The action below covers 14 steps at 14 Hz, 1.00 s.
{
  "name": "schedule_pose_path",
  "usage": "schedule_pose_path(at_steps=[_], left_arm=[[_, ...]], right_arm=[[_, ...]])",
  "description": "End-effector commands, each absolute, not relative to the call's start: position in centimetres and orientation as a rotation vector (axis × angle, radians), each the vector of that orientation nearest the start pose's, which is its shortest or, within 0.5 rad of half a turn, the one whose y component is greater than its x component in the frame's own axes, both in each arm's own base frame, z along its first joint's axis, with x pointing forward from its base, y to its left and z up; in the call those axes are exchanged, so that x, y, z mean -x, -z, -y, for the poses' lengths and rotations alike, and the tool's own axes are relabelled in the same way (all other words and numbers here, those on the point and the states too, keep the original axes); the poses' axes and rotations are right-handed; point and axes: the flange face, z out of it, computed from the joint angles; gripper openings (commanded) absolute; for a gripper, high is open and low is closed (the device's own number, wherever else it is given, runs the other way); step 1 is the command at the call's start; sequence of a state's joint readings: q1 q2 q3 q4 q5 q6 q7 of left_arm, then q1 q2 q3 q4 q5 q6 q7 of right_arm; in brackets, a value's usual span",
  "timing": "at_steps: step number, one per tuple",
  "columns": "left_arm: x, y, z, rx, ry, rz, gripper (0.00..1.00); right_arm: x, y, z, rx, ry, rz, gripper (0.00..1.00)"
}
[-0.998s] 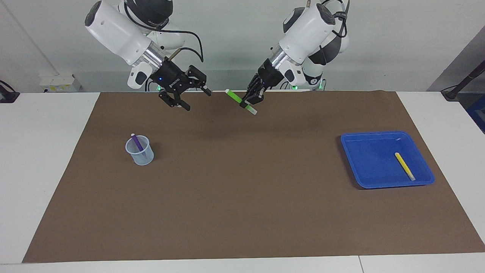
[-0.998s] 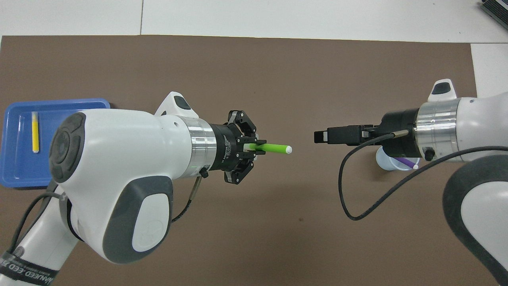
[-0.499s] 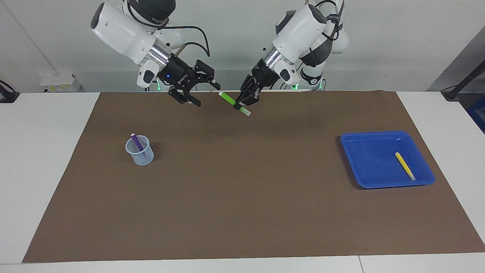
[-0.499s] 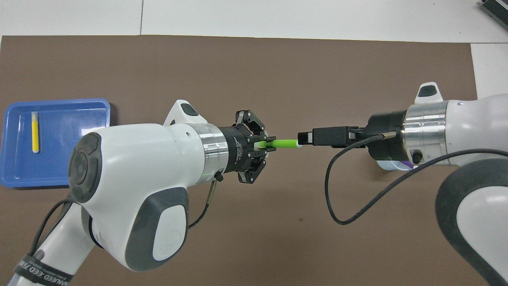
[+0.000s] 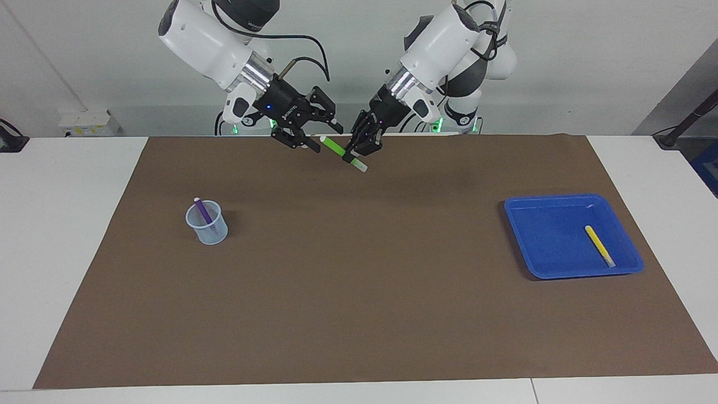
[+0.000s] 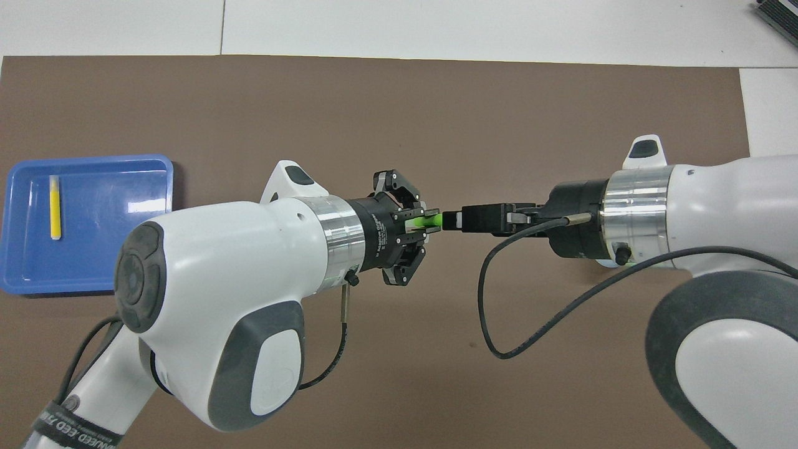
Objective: Transfer and insert pens with both arms
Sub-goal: 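Close the right gripper on the green pen and open the left gripper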
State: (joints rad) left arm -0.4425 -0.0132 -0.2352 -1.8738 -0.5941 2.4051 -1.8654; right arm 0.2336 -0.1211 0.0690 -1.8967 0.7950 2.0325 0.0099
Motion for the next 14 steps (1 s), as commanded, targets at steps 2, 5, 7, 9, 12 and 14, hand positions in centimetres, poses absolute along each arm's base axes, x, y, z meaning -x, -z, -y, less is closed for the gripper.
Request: schedule_pose_path(at_steps=[2,5,7,9,12,14], left_arm=[[-46.16,-57.28,38.13,-1.749,0.43,-1.705,0.0],[-46.17,-57.36,38.14,-1.748,0.428,-1.705,0.0],[-46.17,-57.36,38.14,-1.747,0.429,-1.706,0.0],[-45.87,-57.37,38.58,-1.754,0.432,-1.699,0.0],[-45.76,-57.45,38.73,-1.756,0.434,-1.695,0.0],[-45.81,-57.52,38.76,-1.755,0.434,-1.693,0.0]], right_arm=[[-51.39,-59.53,-20.46,2.35,0.163,-0.007,0.57],[-51.38,-59.41,-20.42,2.359,0.164,-0.002,0.45],[-51.44,-59.43,-20.31,2.36,0.172,0.003,0.39],[-51.68,-59.51,-20.18,2.36,0.197,-0.004,0.38],[-51.75,-59.44,-20.0,2.362,0.209,-0.01,0.29],[-51.67,-59.13,-20.07,2.383,0.209,0.004,0.2]])
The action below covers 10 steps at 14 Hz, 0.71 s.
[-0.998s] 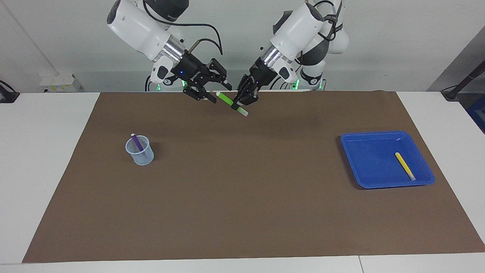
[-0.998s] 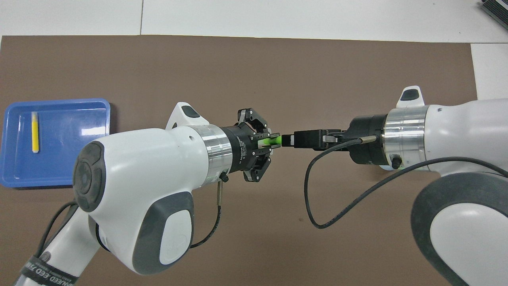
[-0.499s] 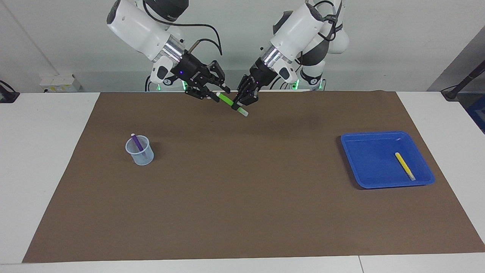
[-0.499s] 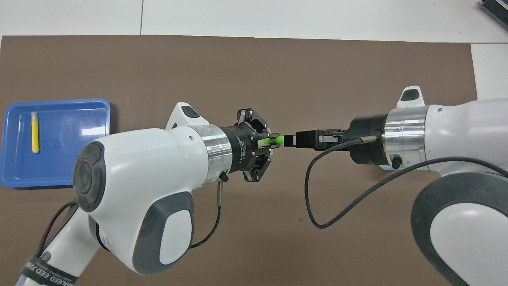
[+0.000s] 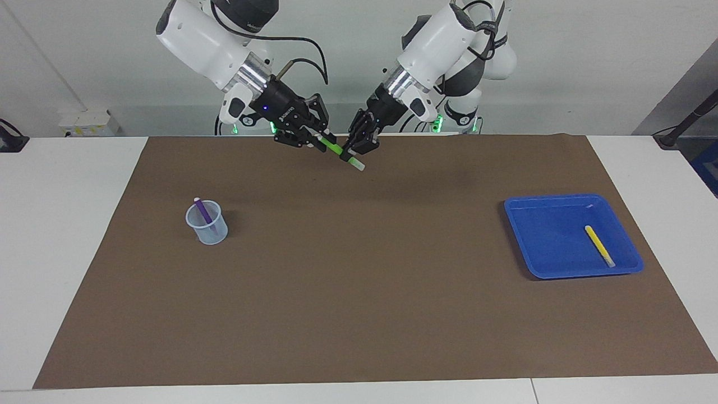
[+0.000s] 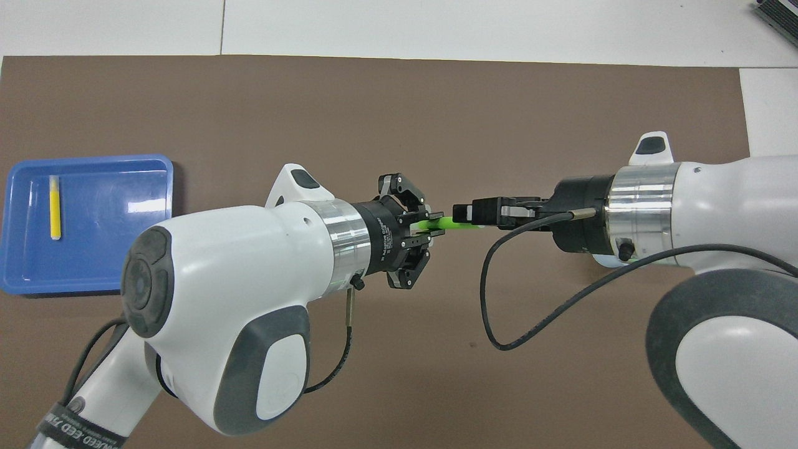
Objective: Transfer and insert pens with both arms
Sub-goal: 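Close the right gripper on the green pen and open the left gripper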
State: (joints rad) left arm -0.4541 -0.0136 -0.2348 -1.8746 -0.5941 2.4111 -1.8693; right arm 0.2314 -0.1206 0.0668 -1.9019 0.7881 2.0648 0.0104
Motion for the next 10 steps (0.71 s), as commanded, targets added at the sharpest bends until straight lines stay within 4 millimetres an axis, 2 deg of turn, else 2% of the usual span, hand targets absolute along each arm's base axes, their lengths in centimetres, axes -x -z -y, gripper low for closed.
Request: schedule_pose_path(at_steps=[1,3,4,10], left_arm=[[-45.87,-57.52,38.69,-1.754,0.433,-1.695,0.0],[-45.87,-57.52,38.69,-1.754,0.433,-1.695,0.0],[-45.87,-57.52,38.69,-1.754,0.433,-1.695,0.0],[-45.98,-57.53,38.64,-1.75,0.432,-1.697,0.0]], right_arm=[[-51.67,-59.12,-20.06,2.385,0.211,0.008,0.17],[-51.64,-59.05,-20.07,2.402,0.215,0.018,0.03],[-51.68,-59.03,-19.97,2.409,0.219,0.022,0.01],[-51.79,-58.88,-19.67,2.446,0.25,0.095,0.0]])
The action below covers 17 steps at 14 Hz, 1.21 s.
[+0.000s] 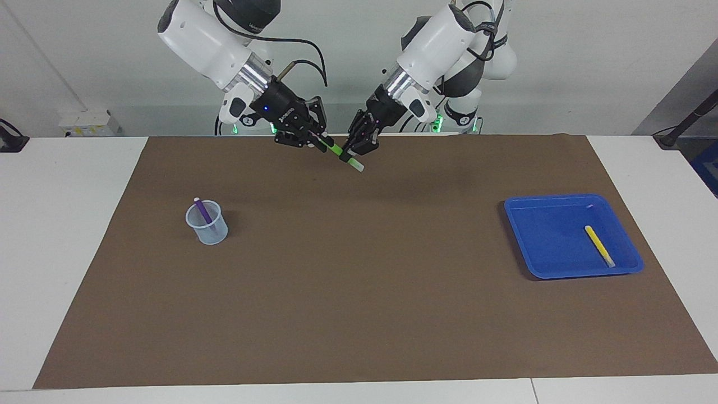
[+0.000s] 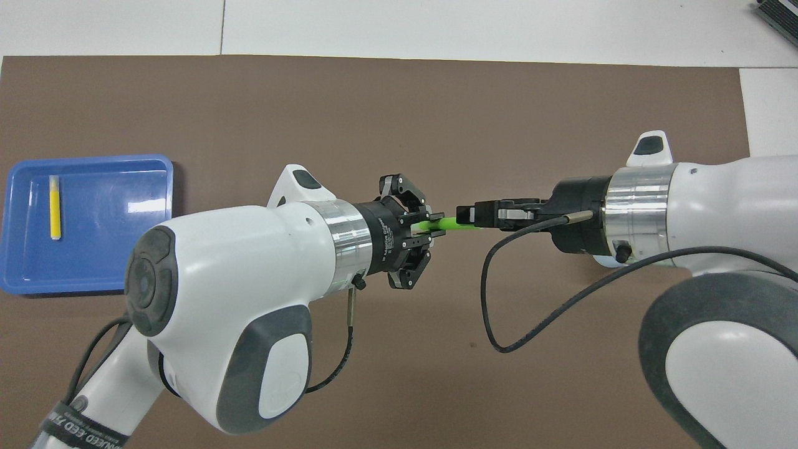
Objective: Transfer and insert pens with both arms
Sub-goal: 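Close the right gripper on the green pen and open the left gripper, then move the green pen over the cup while the left gripper withdraws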
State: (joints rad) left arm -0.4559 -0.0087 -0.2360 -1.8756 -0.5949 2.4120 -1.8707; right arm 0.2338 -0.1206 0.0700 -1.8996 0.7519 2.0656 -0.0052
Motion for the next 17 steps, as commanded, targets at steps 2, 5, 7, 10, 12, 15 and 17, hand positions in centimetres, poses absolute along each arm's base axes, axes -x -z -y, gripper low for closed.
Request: schedule_pose_path(at_steps=[2,5,7,10,12,15,17], left_arm=[[-46.0,-57.6,38.6,-1.759,0.425,-1.684,0.0],[-45.9,-57.6,38.7,-1.773,0.417,-1.677,1.0],[-45.8,-57.6,38.7,-1.782,0.42,-1.678,1.0],[-45.5,-57.4,38.1,-1.872,0.408,-1.679,1.0],[-45.1,-57.5,37.0,-2.075,0.316,-1.57,1.0],[-47.2,-56.5,31.5,-2.287,0.314,-1.445,1.0],[-49.0,-56.2,26.1,-2.384,0.314,-1.381,1.0]], right_arm=[[-51.9,-58.7,-19.3,2.481,0.252,0.113,0.0],[-52.0,-58.6,-18.8,2.485,0.235,0.093,0.0],[-52.0,-58.6,-18.8,2.483,0.227,0.069,0.0],[-52.0,-58.6,-18.7,2.49,0.232,0.072,0.0],[-52.3,-58.2,-17.6,2.56,0.257,0.1,0.0],[-52.6,-57.7,-16.6,2.687,0.288,0.164,0.0],[-52.8,-57.3,-15.0,2.771,0.283,0.187,0.0]])
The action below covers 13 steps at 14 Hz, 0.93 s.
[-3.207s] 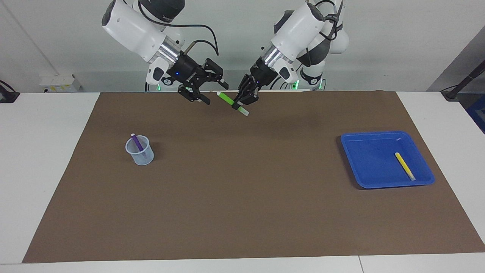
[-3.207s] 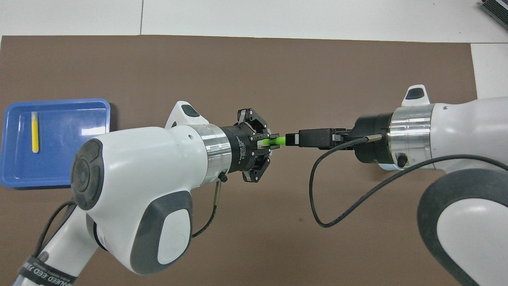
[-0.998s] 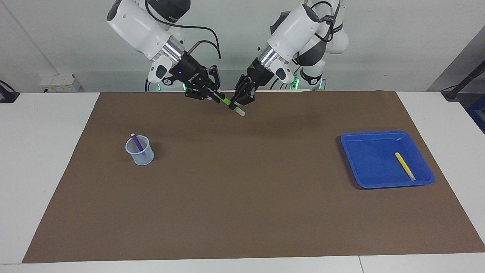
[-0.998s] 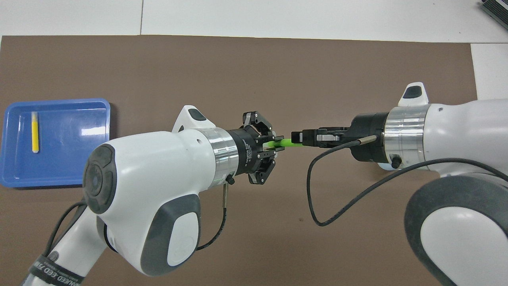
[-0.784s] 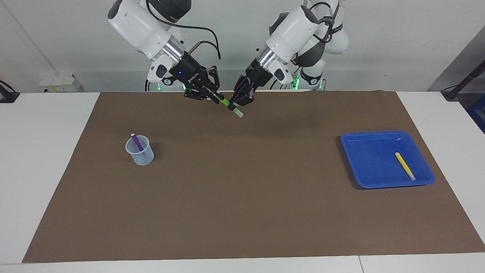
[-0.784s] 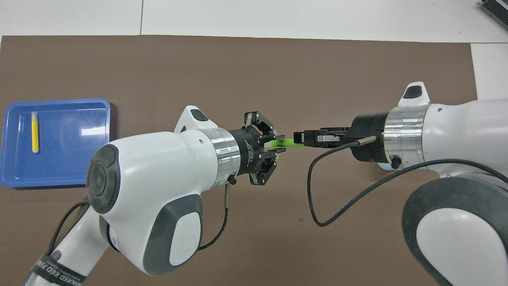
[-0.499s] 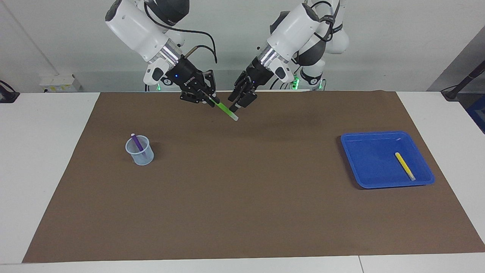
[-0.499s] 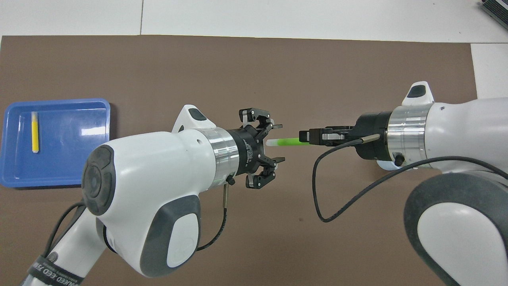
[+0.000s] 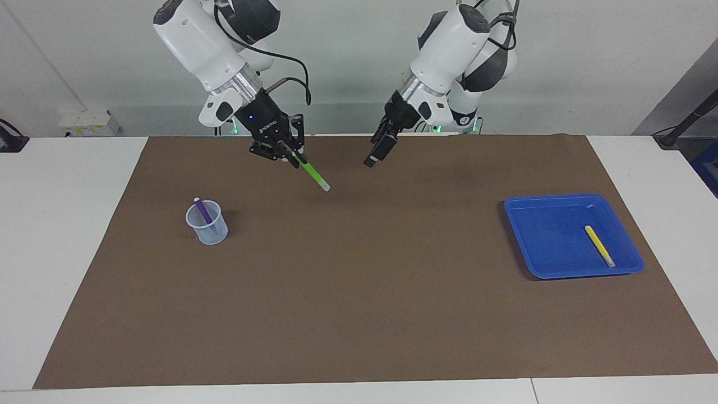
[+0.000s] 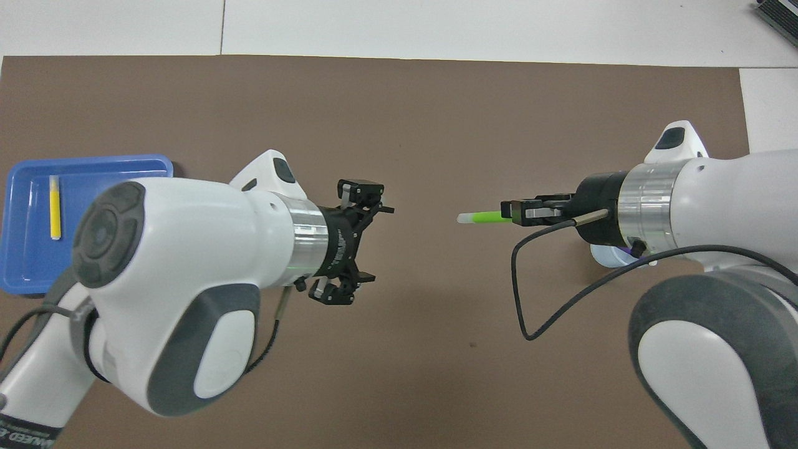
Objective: Transfer and insert pens with both arms
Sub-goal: 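Move the green pen over the cup while the left gripper withdraws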
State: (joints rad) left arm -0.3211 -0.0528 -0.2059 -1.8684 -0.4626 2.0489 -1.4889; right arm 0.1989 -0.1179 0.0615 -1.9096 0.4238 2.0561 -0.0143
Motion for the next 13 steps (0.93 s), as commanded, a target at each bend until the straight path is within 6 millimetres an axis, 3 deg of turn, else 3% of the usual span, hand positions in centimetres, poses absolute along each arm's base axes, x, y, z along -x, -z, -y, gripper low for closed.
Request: schedule_pose_path(at_steps=[1,4,6,8,13], left_arm=[[-49.6,-56.0,23.6,3.052,-0.313,1.6,1.0],[-51.2,-55.3,16.5,3.153,-0.156,1.112,1.0],[-52.6,-55.2,11.1,3.222,-0.109,0.923,1.0],[-53.5,-55.2,6.9,3.237,-0.021,0.757,1.0],[-54.7,-54.2,-0.8,3.175,0.08,0.282,1.0]], right_arm=[[-52.9,-57.3,-14.2,2.794,0.282,0.189,0.0],[-53.1,-56.8,-12.1,2.894,0.273,0.203,0.0],[-53.1,-56.6,-10.4,2.943,0.25,0.19,0.0],[-53.1,-56.4,-9.4,2.992,0.24,0.196,0.0],[-52.3,-55.3,-4.8,3.144,0.191,0.216,0.0]])
